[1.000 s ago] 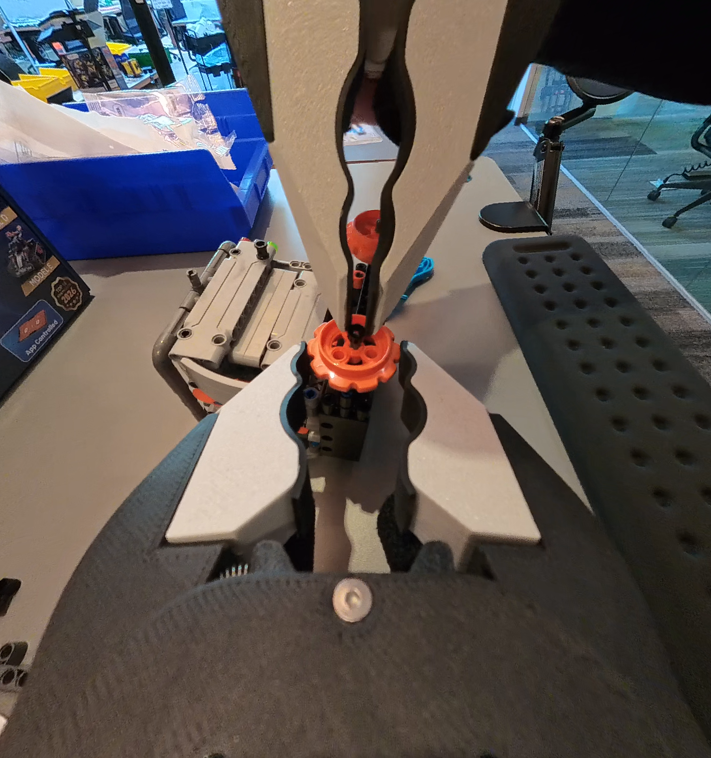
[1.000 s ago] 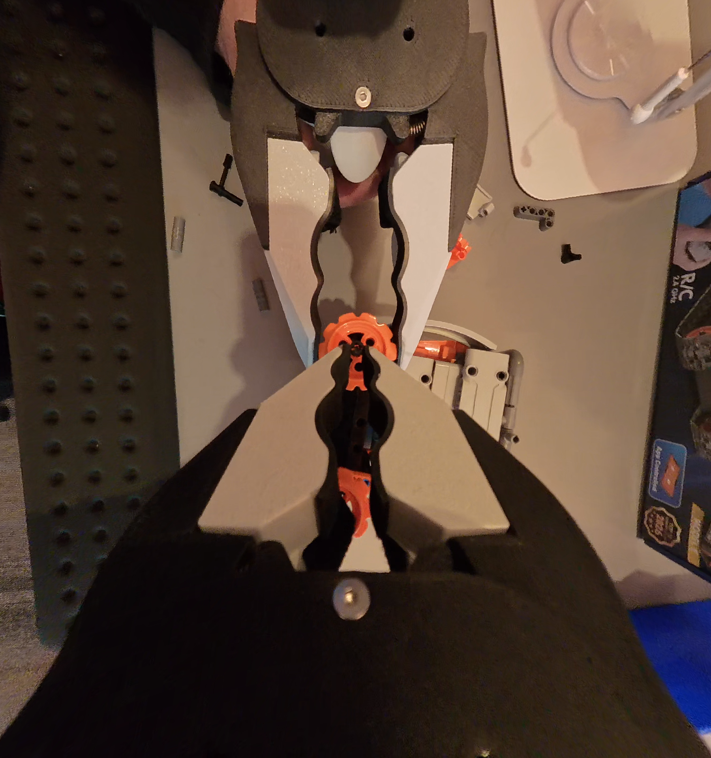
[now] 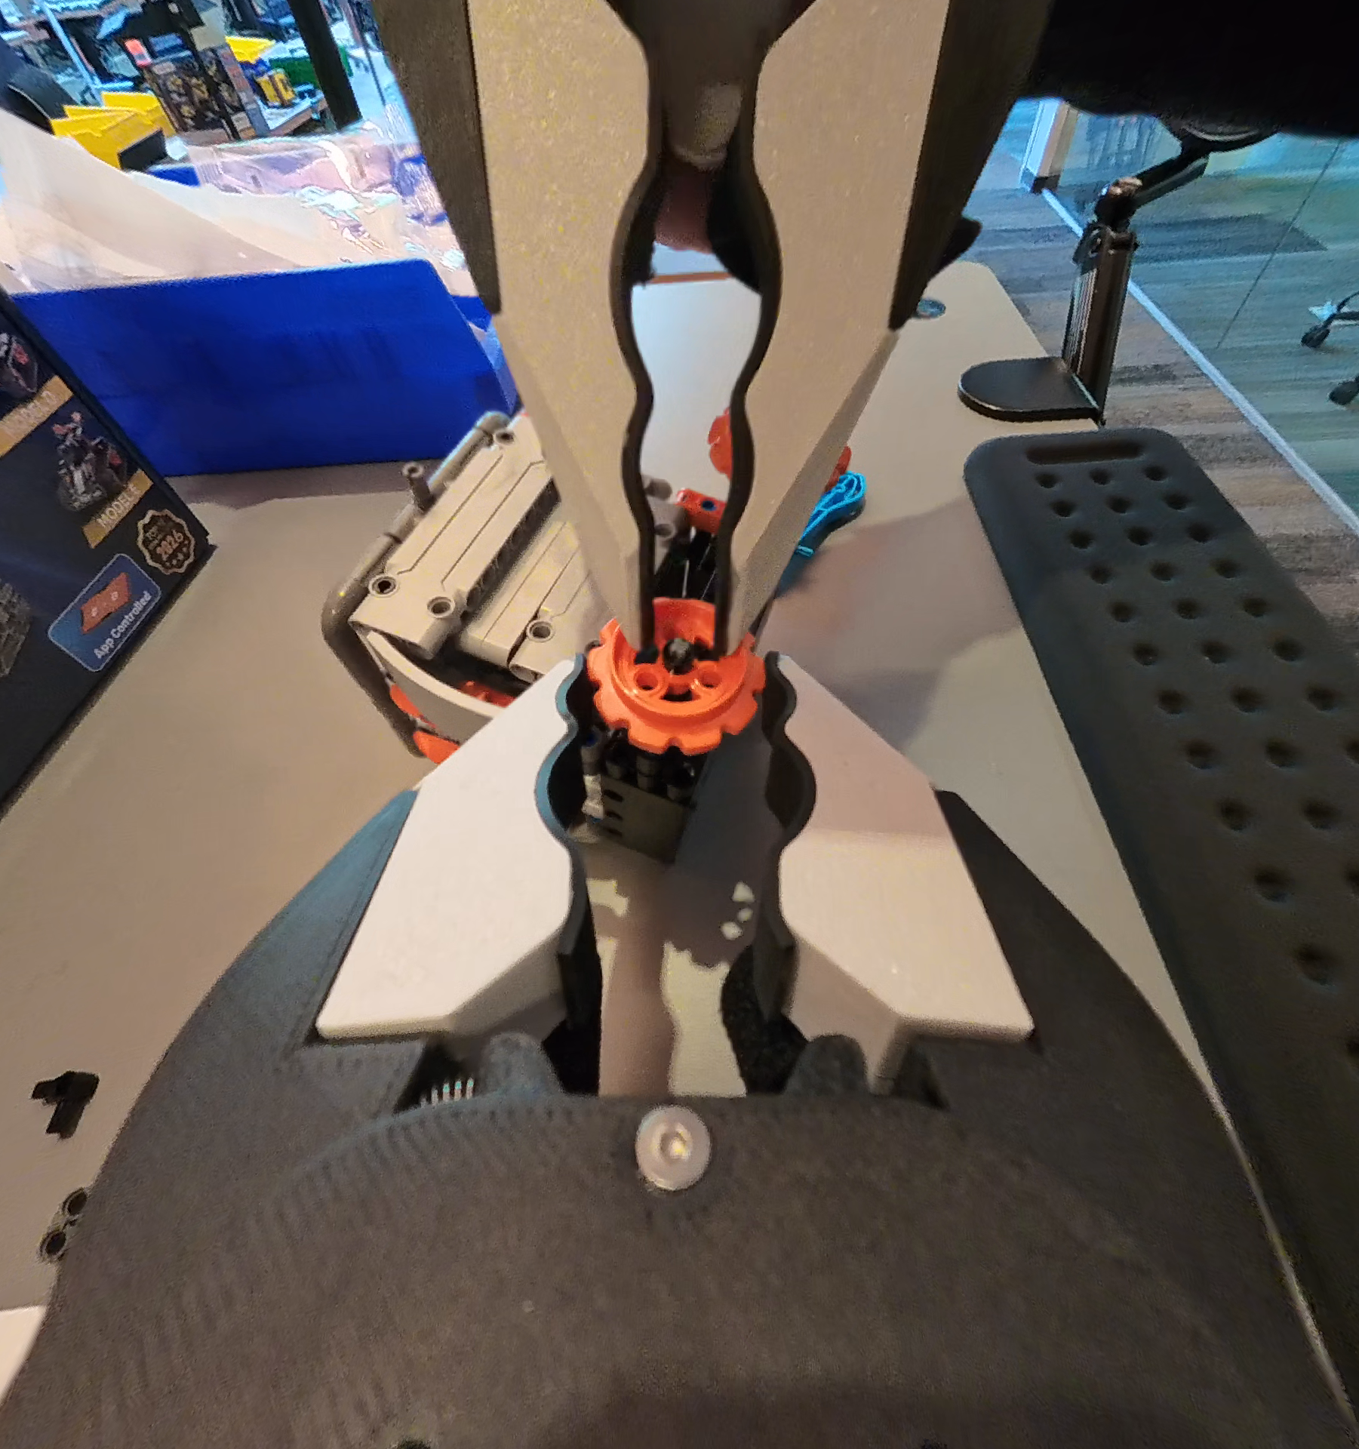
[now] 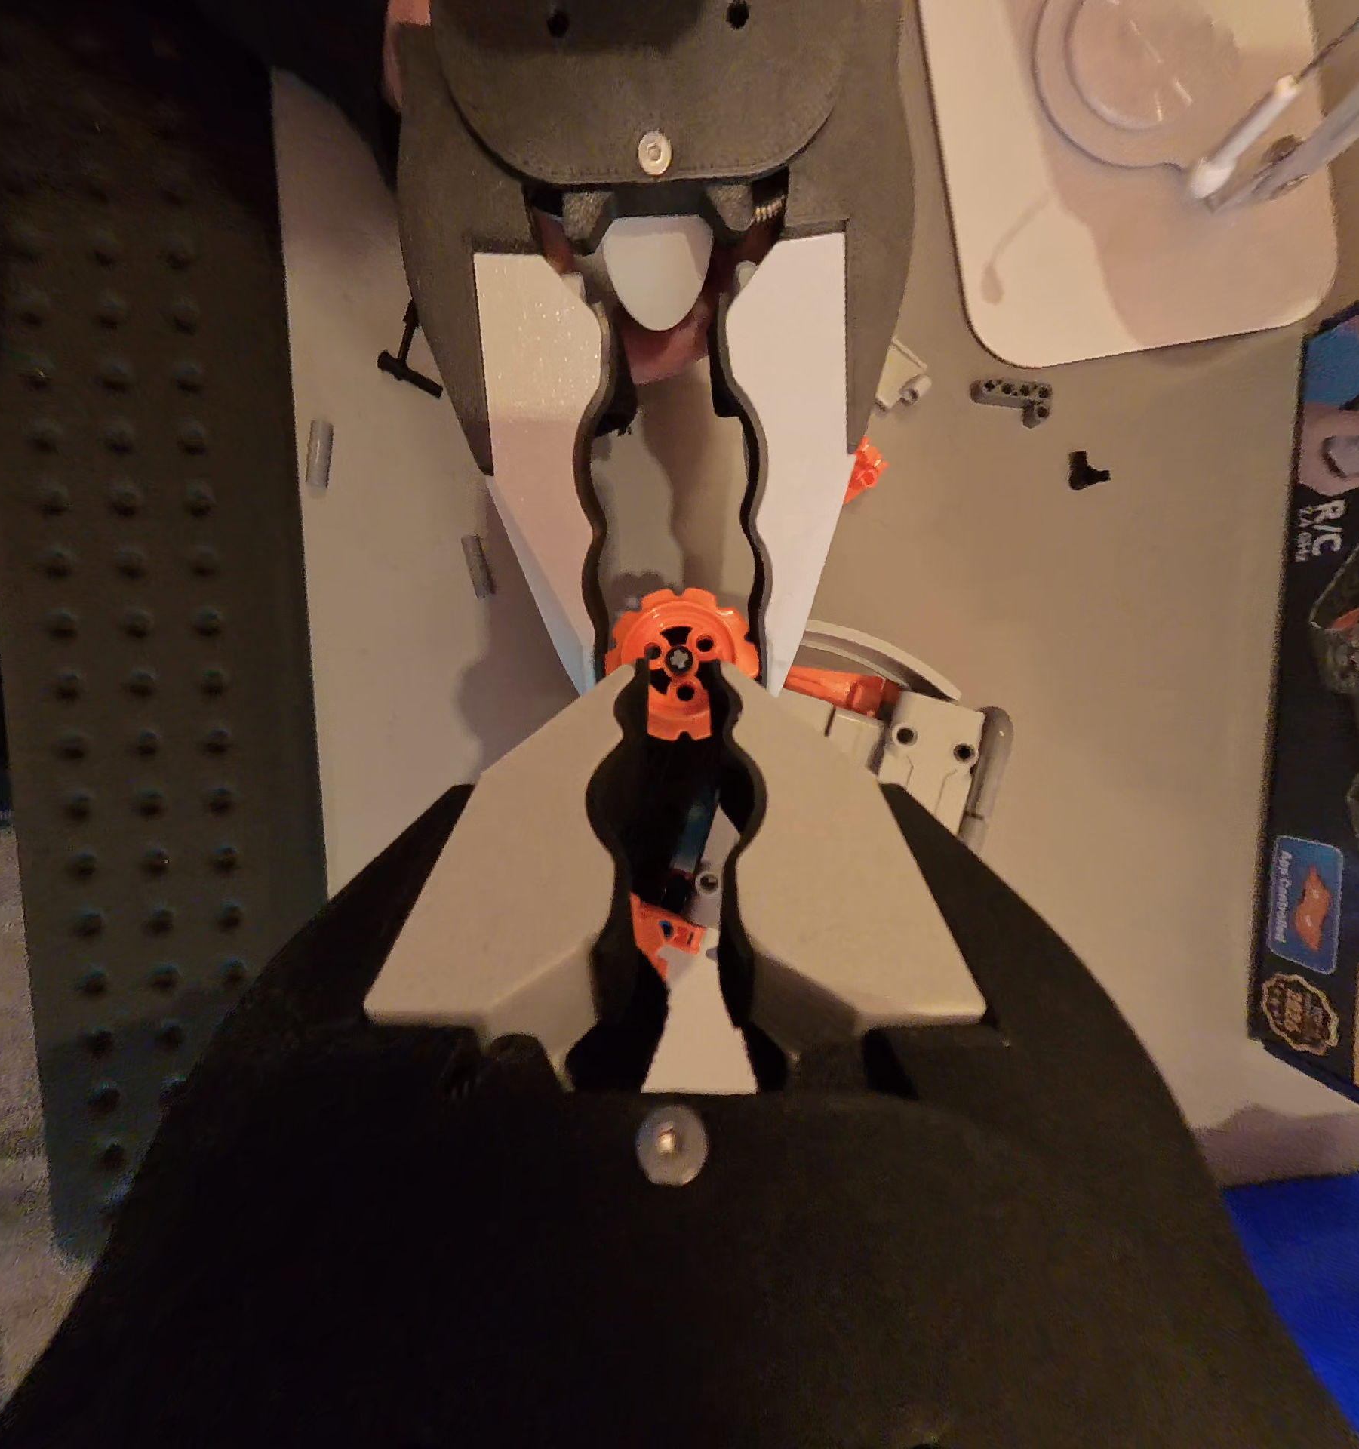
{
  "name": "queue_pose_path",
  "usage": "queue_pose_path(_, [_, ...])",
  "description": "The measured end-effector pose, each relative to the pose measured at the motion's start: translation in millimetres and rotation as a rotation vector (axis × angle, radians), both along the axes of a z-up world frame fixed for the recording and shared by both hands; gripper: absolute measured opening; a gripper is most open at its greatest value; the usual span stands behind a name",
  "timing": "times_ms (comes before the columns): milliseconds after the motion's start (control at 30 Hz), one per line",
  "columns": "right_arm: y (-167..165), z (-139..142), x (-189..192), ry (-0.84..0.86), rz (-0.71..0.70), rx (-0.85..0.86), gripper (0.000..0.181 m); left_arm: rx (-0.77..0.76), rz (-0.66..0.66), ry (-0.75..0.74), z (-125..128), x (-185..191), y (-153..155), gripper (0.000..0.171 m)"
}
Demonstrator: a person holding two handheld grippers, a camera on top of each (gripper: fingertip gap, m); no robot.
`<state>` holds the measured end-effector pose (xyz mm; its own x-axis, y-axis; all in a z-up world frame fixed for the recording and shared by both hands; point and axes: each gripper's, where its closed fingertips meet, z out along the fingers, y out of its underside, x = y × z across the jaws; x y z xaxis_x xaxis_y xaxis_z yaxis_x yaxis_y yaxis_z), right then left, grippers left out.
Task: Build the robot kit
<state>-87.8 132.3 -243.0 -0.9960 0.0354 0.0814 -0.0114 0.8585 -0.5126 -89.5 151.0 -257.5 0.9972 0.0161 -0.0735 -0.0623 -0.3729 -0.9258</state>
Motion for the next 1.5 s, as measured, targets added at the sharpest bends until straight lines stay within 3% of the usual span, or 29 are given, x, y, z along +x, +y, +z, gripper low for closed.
queue_pose_path(167, [7.0, 17.2, -1.9, 0.043, -0.070, -0.038, 0.010, 0.005, -0.003, 0.004, 1.9, 0.5, -0.7, 0.045])
queue_pose_path(300, [-5.4, 47.8, 8.2, 0.102, -0.086, -0.124, 0.004, -0.003, 0.041, 0.025, 16.2, -3.8, -8.5, 0.051])
queue_pose_path(500, [-56.1, 87.8, 34.0, 0.093, -0.048, -0.337, 0.005, -0.050, 0.149, 0.104, 63.5, 8.3, -61.5, 0.048])
queue_pose_path(633, [-106.6, 89.3, 48.6, 0.036, 0.031, -0.439, 0.008, -0.123, 0.281, 0.132, 91.3, 8.4, -140.0, 0.044])
queue_pose_path(800, [-164.4, 83.0, 50.7, -0.019, 0.095, -0.500, 0.008, -0.283, 0.572, 0.162, 112.3, -6.0, -284.5, 0.036])
queue_pose_path(933, [-196.6, 71.0, 52.6, -0.086, 0.124, -0.530, 0.008, -0.520, 0.773, 0.125, 110.3, -11.1, -414.4, 0.028])
queue_pose_path(1033, [-218.5, 55.8, 58.0, -0.133, 0.144, -0.528, 0.008, -0.643, 0.862, -0.043, 92.6, -12.6, -486.7, 0.023])
queue_pose_path(1100, [-230.8, 42.3, 61.5, -0.157, 0.150, -0.507, 0.008, -0.703, 0.813, -0.154, 73.0, -7.4, -502.4, 0.024])
queue_pose_path(1267, [-249.6, 18.9, 70.3, -0.238, 0.149, -0.497, 0.009, -0.884, 0.506, -0.290, 12.7, 18.8, -485.7, 0.016])
queue_pose_path(1500, [-255.9, 4.5, 73.9, -0.302, 0.111, -0.502, 0.008, -1.034, 0.217, -0.431, -34.0, 52.3, -468.8, 0.007])
